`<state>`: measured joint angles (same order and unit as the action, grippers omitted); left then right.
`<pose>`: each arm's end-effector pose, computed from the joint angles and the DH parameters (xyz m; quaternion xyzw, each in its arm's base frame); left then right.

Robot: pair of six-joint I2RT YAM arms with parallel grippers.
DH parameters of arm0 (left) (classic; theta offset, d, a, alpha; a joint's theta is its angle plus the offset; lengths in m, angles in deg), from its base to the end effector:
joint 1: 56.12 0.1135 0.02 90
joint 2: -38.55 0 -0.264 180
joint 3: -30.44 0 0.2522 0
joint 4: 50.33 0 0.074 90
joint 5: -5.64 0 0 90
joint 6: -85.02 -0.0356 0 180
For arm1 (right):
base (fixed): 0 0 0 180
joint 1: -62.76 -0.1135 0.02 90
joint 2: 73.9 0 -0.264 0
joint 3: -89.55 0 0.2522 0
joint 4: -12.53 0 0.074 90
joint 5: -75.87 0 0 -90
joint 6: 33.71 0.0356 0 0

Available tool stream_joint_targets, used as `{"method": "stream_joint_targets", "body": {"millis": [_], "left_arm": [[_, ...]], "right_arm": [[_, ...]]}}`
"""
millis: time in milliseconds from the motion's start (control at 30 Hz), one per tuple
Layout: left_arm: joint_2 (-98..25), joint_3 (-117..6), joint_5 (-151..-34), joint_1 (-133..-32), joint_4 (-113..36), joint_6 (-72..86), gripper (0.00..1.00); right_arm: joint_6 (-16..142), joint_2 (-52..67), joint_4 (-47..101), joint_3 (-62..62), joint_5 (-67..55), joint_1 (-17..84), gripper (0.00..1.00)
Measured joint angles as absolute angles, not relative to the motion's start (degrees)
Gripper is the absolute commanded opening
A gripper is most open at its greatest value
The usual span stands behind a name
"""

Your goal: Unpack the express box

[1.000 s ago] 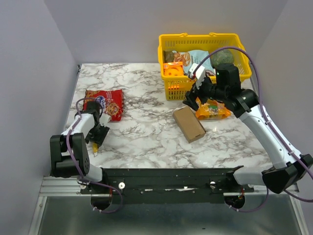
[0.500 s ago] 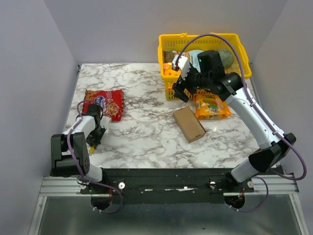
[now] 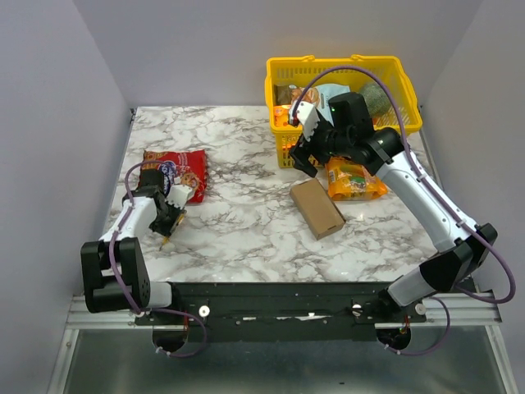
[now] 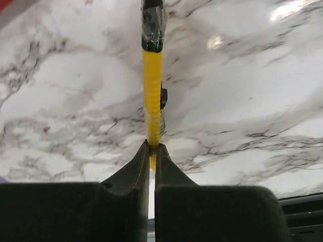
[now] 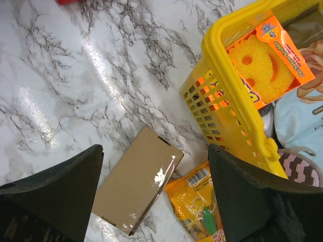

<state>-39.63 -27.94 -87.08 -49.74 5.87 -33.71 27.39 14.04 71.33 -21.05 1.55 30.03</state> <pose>0.2285 0.0238 0.1802 0.1951 0.9729 0.0143 0.1233 0.2730 0.1869 0.4106 -0.5055 0.7269 0.1365 0.4444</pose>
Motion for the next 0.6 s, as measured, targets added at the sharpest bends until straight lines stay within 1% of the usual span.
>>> {"method": "stream_joint_targets", "body": {"millis": [100, 400, 500, 533, 600], "left_arm": [[-39.82, -27.96, -91.54, -50.25, 4.99, -35.26, 0.0], [-41.26, -29.01, -94.66, -50.62, 4.73, -37.19, 0.0], [-41.53, -29.01, -94.69, -50.77, 4.36, -37.21, 0.11], [-41.66, -29.01, -94.71, -50.9, 4.1, -37.14, 0.2], [-42.29, -29.4, -94.73, -51.32, 3.53, -37.03, 0.24]], "right_arm": [[28.24, 13.4, 70.65, -19.19, 1.31, 30.03, 0.91], [28.87, 9.05, 68.53, -13.51, -0.02, 30.03, 0.91], [28.87, 7.74, 68.31, -12.17, -0.04, 30.03, 0.91], [28.87, 7.46, 68.31, -11.89, -0.02, 30.03, 0.91], [28.87, 7.24, 68.27, -11.58, 0.0, 30.03, 0.91]]}}
